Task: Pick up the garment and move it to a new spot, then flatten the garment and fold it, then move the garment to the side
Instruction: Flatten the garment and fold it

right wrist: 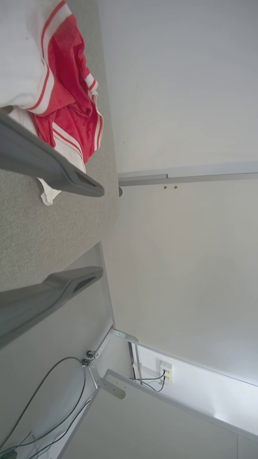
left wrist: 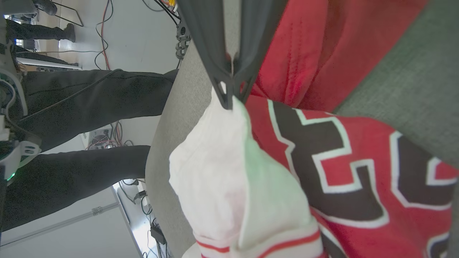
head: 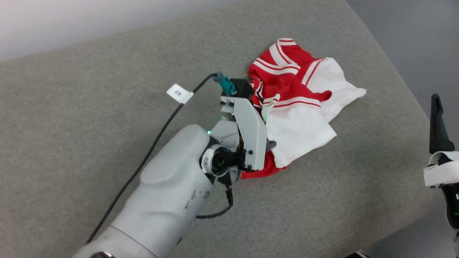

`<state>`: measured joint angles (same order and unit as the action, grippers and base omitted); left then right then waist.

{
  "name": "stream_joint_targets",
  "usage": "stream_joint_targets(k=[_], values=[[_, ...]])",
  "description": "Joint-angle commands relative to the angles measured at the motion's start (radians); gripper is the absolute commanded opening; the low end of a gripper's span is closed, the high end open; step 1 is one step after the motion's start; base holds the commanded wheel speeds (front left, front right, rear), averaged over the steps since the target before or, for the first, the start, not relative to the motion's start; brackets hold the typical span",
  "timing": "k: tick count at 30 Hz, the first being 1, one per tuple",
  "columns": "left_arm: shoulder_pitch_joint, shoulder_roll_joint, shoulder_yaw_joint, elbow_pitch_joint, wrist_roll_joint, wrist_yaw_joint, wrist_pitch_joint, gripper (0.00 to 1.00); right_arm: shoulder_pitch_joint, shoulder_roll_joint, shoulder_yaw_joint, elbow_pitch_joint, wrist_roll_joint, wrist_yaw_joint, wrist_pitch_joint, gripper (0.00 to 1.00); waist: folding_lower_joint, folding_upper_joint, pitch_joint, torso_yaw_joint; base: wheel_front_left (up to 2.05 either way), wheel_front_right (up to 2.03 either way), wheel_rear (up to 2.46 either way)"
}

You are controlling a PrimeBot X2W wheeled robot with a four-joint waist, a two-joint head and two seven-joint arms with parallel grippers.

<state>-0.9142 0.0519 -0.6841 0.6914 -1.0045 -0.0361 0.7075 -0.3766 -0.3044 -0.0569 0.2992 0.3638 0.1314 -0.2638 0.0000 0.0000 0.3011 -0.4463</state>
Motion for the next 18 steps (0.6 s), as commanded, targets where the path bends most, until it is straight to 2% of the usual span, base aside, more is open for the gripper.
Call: stream_joint_targets(k=[1,4,7,13,18], values=[[-0.017,-0.001,0.002,0.0,-0.005,-0.006,-0.007,0.0,0.014,-0.004,-0.003,0.003,0.002,-0.001,0.0,1.0,0.0,0.0,-0.012,0.018,0.0,0.0,0.0],[-0.03,0.031,0.019,-0.01,-0.014,-0.013,0.0,0.0,0.025,-0.007,-0.009,0.006,0.002,-0.001,0.0,1.0,0.0,0.0,-0.027,0.048,0.0,0.0,0.0],[-0.037,0.1,0.044,-0.045,-0.024,-0.004,0.028,0.0,0.039,-0.007,-0.007,0.006,0.007,-0.001,0.0,1.0,0.0,0.0,-0.041,0.079,0.0,0.0,0.0],[-0.025,0.276,0.112,-0.156,-0.039,0.064,0.096,0.0,0.049,-0.011,0.009,0.004,0.009,-0.002,0.0,1.0,0.0,0.0,-0.053,0.133,0.0,0.0,0.0],[-0.021,0.416,0.165,-0.221,-0.021,0.13,0.121,0.0,0.034,-0.016,0.026,0.002,0.013,-0.002,-0.001,1.0,0.0,0.0,-0.044,0.148,0.0,0.0,0.0]])
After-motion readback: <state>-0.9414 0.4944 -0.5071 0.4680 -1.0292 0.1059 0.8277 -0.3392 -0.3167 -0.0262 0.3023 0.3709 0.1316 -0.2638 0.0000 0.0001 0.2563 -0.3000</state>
